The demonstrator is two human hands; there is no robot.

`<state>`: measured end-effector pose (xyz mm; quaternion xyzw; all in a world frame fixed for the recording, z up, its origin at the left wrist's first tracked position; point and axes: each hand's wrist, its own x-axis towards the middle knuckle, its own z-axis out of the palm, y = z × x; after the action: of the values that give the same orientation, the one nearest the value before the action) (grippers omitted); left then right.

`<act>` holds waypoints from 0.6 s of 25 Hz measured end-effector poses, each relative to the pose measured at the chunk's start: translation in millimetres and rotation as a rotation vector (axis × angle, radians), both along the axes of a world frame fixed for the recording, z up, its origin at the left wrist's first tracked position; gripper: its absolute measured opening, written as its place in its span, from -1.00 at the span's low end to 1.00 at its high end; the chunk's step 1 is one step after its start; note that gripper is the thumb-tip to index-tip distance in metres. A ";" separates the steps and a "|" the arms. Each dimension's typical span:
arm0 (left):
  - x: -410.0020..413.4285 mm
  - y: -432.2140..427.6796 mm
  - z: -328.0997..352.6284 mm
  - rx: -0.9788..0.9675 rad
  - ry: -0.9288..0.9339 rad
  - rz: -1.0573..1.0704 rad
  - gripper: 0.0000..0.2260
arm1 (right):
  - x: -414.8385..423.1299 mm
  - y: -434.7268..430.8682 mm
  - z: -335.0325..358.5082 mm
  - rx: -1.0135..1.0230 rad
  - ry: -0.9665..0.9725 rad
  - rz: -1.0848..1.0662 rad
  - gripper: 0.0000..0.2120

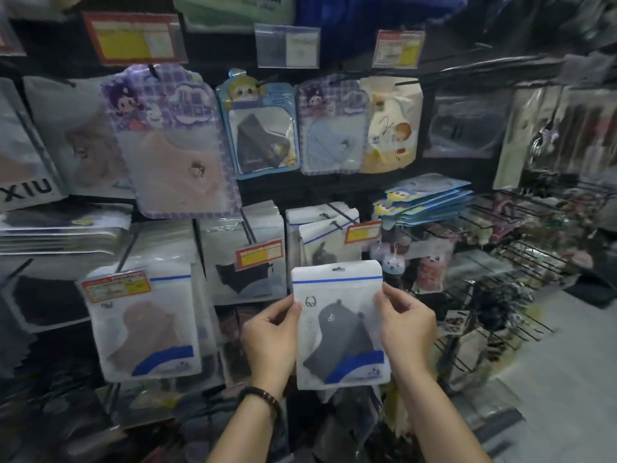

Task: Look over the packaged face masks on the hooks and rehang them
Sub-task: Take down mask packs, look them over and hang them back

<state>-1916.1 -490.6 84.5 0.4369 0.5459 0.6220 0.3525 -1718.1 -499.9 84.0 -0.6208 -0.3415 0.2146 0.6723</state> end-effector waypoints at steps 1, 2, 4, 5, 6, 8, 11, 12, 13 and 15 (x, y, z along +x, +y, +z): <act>7.6 4.6 1.5 -0.003 0.013 0.015 -0.83 | 6.6 6.1 1.7 0.008 -0.009 -0.001 -0.80; 15.1 9.0 3.1 -0.006 0.023 0.029 -0.82 | 13.1 12.5 3.9 0.016 -0.024 -0.002 -0.79; 28.2 16.6 5.7 -0.009 0.021 0.048 -0.81 | 23.7 23.9 7.8 0.040 -0.077 -0.012 -0.77; 34.5 19.6 7.1 -0.005 0.019 0.057 -0.80 | 28.0 29.3 9.3 0.057 -0.111 -0.021 -0.76; 39.8 21.3 9.2 0.001 0.016 0.070 -0.80 | 30.8 33.3 10.1 0.079 -0.151 -0.030 -0.75; 49.2 24.9 13.0 0.035 -0.021 0.097 -0.79 | 34.9 41.0 9.8 0.148 -0.231 -0.057 -0.73; 56.6 27.9 17.5 0.085 -0.096 0.131 -0.80 | 37.5 48.5 10.4 0.264 -0.298 -0.077 -0.71; 58.7 29.1 19.2 0.094 -0.109 0.139 -0.80 | 39.3 51.7 11.8 0.286 -0.298 -0.072 -0.71; 60.5 30.5 20.6 0.097 -0.119 0.140 -0.80 | 40.7 54.9 13.7 0.296 -0.295 -0.069 -0.71; 63.4 33.9 23.7 0.097 -0.117 0.133 -0.82 | 42.9 61.2 17.1 0.312 -0.295 -0.064 -0.74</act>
<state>-1852.7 -456.7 108.2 0.3790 0.5215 0.6942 0.3202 -1675.2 -438.8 101.2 -0.5444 -0.4456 0.0445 0.7093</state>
